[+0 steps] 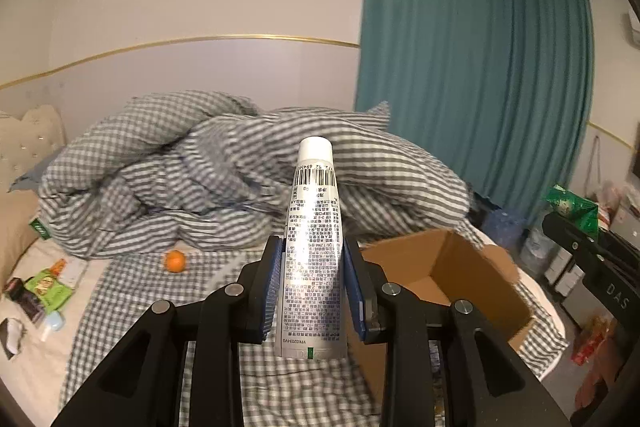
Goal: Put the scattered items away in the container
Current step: 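Carry the tube and green packet over the box and release both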
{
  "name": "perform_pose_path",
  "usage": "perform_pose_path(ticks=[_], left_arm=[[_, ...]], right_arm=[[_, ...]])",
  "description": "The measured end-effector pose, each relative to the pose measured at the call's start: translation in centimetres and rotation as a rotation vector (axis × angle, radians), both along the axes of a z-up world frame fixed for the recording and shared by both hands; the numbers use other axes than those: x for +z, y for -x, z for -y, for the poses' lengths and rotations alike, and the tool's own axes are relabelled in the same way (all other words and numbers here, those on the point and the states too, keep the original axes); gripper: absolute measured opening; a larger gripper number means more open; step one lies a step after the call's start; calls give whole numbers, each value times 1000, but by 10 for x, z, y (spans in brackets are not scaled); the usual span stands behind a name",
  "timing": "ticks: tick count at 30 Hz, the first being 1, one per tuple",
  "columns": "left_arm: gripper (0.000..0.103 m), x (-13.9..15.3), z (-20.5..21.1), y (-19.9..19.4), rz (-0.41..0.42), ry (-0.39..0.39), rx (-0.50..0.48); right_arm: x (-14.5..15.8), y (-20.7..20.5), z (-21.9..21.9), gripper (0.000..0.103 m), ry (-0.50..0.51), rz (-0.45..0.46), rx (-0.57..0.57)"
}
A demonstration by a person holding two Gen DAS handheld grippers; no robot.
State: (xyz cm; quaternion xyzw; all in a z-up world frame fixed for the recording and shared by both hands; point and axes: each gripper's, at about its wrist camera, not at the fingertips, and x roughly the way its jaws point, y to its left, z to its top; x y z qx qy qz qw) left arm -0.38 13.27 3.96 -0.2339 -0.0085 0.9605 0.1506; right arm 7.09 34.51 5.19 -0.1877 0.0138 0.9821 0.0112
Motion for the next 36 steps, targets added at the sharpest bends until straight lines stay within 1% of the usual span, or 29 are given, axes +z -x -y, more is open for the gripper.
perform_pose_path(ticks=[9, 16, 23, 32, 33, 36], left_arm=[[30, -9, -61, 4, 16, 4, -95], [30, -21, -99, 11, 41, 19, -141], [30, -39, -122, 26, 74, 48, -156], [30, -63, -135, 47, 126, 74, -169], [30, -65, -136, 49, 129, 75, -169], [30, -70, -140, 52, 141, 83, -177]], right_arm=[[-5, -9, -60, 38, 5, 18, -108], [-20, 6, -89, 39, 24, 70, -125], [-52, 30, -97, 39, 47, 129, -98], [-88, 59, -99, 40, 59, 227, -73], [-90, 60, -99, 41, 54, 230, -77], [-96, 62, -102, 49, 43, 238, -94]])
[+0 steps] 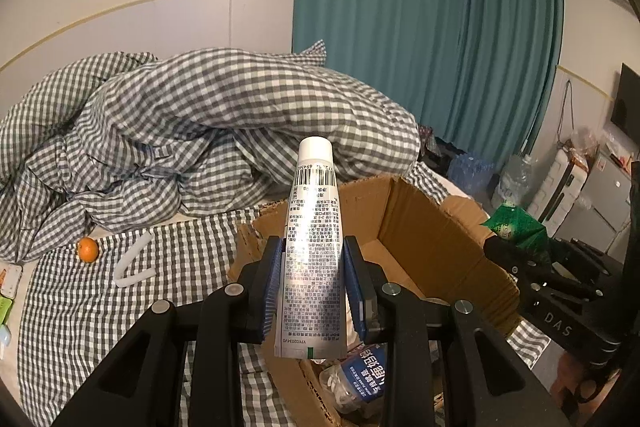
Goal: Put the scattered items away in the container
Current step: 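Carry the tube and green packet over the box and release both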
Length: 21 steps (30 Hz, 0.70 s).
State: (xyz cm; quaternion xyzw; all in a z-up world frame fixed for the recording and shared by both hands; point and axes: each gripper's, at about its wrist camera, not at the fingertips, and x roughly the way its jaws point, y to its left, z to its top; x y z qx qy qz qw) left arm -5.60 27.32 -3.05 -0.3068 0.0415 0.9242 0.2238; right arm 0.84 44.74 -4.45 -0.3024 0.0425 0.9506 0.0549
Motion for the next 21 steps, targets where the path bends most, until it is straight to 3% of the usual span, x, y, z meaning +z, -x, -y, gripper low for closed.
perform_pose_path(ticks=[5, 10, 21], left_arm=[[30, -8, -7, 4, 16, 8, -5], [30, -18, -15, 10, 37, 25, -20], [34, -47, -34, 23, 110, 75, -61]], right_arm=[[-10, 8, -2, 83, -25, 28, -10], [-7, 5, -8, 90, -28, -7, -36], [-12, 8, -21, 91, 1, -24, -59]])
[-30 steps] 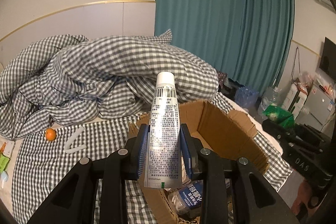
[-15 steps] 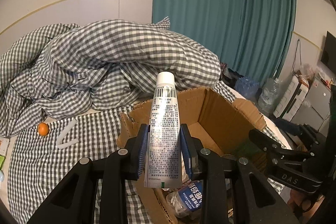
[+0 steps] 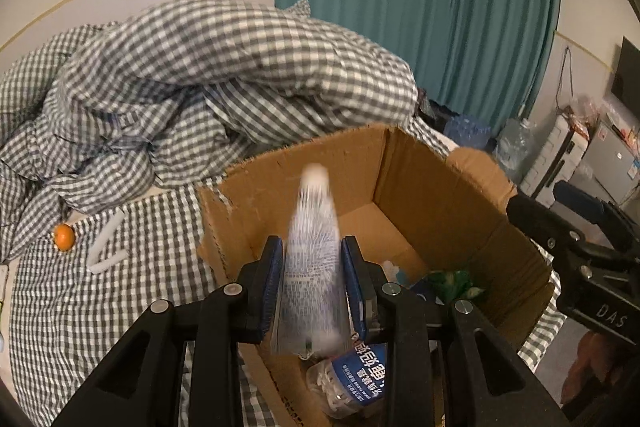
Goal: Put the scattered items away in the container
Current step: 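Carry the tube and green packet over the box and release both, then move both grippers back toward the orange and foam strip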
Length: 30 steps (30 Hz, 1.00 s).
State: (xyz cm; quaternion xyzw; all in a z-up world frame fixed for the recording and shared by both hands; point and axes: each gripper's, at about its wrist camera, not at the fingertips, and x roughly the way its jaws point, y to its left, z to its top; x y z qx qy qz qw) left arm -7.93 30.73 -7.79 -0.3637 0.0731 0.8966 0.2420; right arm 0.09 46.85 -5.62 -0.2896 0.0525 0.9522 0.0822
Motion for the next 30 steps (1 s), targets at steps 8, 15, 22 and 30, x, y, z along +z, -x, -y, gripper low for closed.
perform_pose_path(ticks=[8, 15, 22, 30], left_arm=[[71, -1, 0, 2, -6, 2, -3], [103, 7, 25, 5, -37, -9, 57], [103, 17, 53, 10, -52, -9, 117], [103, 27, 94, 12, -67, -32, 170]], right_arm=[[-4, 6, -2, 91, 20, 4, -5], [4, 4, 17, 91, 3, -31, 12], [12, 11, 40, 98, 0, -41, 36], [17, 20, 74, 103, -13, -26, 63]])
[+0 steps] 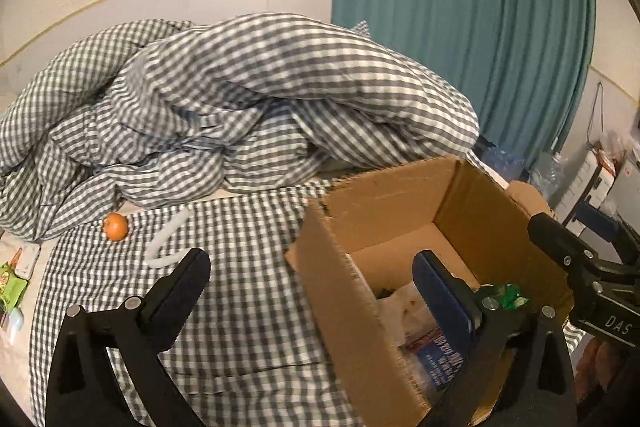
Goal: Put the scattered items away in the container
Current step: 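Move both grippers back toward the orange and foam strip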
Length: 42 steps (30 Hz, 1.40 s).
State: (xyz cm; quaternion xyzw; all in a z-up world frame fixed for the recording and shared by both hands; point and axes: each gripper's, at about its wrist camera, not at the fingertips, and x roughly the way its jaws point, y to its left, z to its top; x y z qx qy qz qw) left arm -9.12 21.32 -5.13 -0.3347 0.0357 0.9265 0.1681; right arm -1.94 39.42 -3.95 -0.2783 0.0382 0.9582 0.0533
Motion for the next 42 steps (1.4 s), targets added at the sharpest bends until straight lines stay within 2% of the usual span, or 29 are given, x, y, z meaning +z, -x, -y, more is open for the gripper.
perform_pose_path(ticks=[9, 16, 27, 36, 42], left_arm=[[103, 10, 62, -4, -17, -27, 85], [103, 19, 119, -7, -52, 8, 185], [103, 32, 214, -20, -78, -30, 330], [103, 35, 273, -27, -87, -34, 417], [103, 33, 299, -25, -89, -37, 450]], right_arm=[[16, 3, 48, 103, -16, -25, 60], [23, 8, 93, 103, -15, -37, 131], [33, 11, 170, 103, -36, -50, 249], [37, 18, 227, 103, -72, -52, 333], [34, 27, 253, 103, -88, -43, 364]])
